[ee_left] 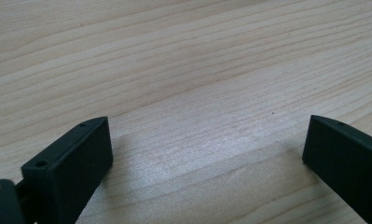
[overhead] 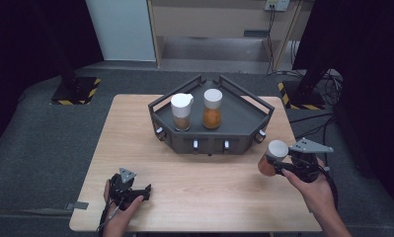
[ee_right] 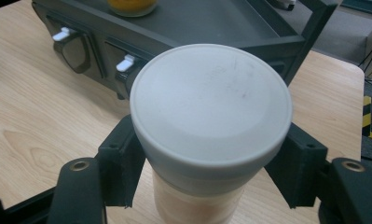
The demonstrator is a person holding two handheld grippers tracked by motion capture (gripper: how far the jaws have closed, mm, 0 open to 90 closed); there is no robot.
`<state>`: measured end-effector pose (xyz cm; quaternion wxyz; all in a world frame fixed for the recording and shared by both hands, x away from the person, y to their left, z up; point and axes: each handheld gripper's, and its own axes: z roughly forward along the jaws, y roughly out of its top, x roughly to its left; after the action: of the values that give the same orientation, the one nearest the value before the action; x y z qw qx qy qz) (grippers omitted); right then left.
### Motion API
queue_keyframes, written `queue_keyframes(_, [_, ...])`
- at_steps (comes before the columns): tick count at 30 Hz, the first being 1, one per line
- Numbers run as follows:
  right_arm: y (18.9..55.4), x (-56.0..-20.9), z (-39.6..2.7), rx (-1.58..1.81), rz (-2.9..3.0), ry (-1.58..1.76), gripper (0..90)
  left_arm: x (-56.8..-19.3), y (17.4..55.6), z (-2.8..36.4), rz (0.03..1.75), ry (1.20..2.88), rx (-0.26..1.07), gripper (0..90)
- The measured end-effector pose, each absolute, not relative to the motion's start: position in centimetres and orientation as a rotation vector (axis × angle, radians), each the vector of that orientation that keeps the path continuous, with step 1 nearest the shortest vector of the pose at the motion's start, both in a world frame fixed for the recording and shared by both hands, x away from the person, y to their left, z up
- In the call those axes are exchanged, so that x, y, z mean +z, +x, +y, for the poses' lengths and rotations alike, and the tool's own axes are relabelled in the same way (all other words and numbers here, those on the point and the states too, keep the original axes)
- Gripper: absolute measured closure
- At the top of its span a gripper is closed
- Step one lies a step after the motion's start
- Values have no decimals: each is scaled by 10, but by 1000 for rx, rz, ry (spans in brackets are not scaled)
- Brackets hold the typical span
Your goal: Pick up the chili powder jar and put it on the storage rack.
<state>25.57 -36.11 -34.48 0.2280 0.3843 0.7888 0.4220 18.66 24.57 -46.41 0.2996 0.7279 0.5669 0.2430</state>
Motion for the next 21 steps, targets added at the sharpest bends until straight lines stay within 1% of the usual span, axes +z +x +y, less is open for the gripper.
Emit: queue_keyframes(21, [256,-320,-356,1164,2199,1039,343,-464,187,246,1504,1933,642,0])
